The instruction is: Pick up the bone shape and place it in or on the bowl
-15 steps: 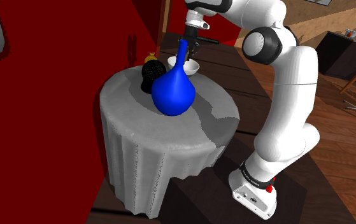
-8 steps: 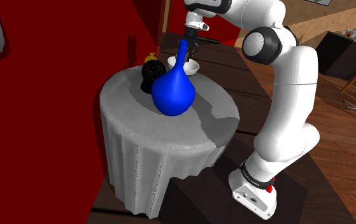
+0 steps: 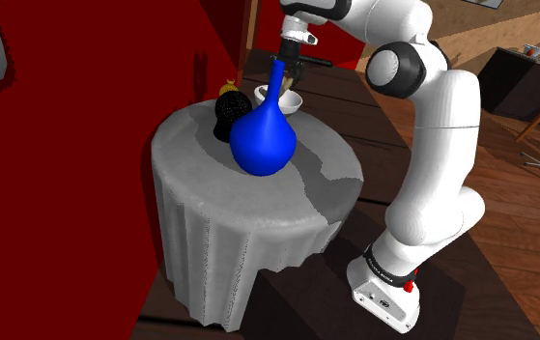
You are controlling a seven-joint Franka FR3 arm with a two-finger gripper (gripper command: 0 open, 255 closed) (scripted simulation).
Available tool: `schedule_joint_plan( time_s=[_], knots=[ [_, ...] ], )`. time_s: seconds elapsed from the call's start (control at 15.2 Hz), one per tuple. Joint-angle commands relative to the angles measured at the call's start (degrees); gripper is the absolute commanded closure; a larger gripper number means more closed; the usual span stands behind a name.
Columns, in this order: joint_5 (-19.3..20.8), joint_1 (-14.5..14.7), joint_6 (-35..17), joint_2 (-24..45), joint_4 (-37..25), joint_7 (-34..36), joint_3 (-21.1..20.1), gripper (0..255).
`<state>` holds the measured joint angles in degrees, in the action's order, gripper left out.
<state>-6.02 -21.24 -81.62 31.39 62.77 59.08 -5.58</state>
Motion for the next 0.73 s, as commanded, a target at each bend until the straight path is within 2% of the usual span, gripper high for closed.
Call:
schedule_joint_plan(
  time_s=[0.0, 0.13, 0.66],
  knots=[
    [0.14, -0.03, 4.49, 2.41, -6.87, 0.31, 0.02, 0],
    [0.37, 0.15, 11.28, 7.39, -18.64, 0.9, -0.01, 0],
    [0.37, 0.15, 11.28, 7.39, -18.64, 0.9, -0.01, 0]
  ],
)
